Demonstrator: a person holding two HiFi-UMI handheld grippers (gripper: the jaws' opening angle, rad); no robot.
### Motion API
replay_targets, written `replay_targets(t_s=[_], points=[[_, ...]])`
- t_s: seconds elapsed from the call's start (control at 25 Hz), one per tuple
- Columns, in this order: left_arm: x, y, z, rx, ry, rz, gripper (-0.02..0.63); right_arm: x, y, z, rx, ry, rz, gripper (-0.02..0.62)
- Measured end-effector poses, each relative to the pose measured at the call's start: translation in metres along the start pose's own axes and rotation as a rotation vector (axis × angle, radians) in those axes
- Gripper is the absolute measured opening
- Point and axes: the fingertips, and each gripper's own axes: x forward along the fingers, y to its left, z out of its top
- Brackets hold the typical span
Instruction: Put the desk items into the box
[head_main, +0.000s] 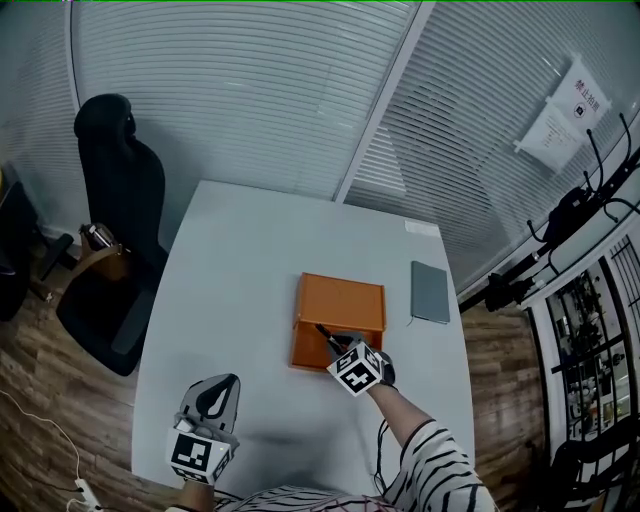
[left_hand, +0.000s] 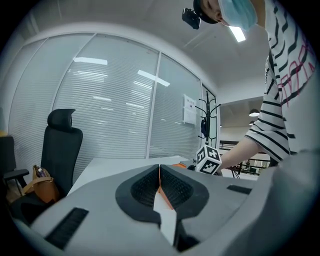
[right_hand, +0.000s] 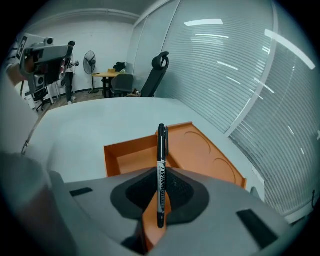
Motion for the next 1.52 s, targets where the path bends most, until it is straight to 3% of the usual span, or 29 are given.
replay_targets(t_s=[0.44,0.72,1.24,1.52], points=[[0.013,0.009,-0.012,-0.035,0.005,-0.017,0.026,0.036,0.016,-0.017,-0.062,0.208,0.114,0.058],[0.017,0.011,-0.018,-0.037,0.015,-0.025,0.026,0.051,0.020,-0.025,-0.010,0.289,0.184,0.058],[0.022,0.014,-0.023,-0.054,0.026,-0.024,0.026,0.062,0.021,-0.021,0.022,0.302,0.217,0.063],[0.024,0.013,-0.027,-0.050,0.040,-0.026,0.026,0.064,0.017,-0.022,0.066,0.277,0.209,0.101]])
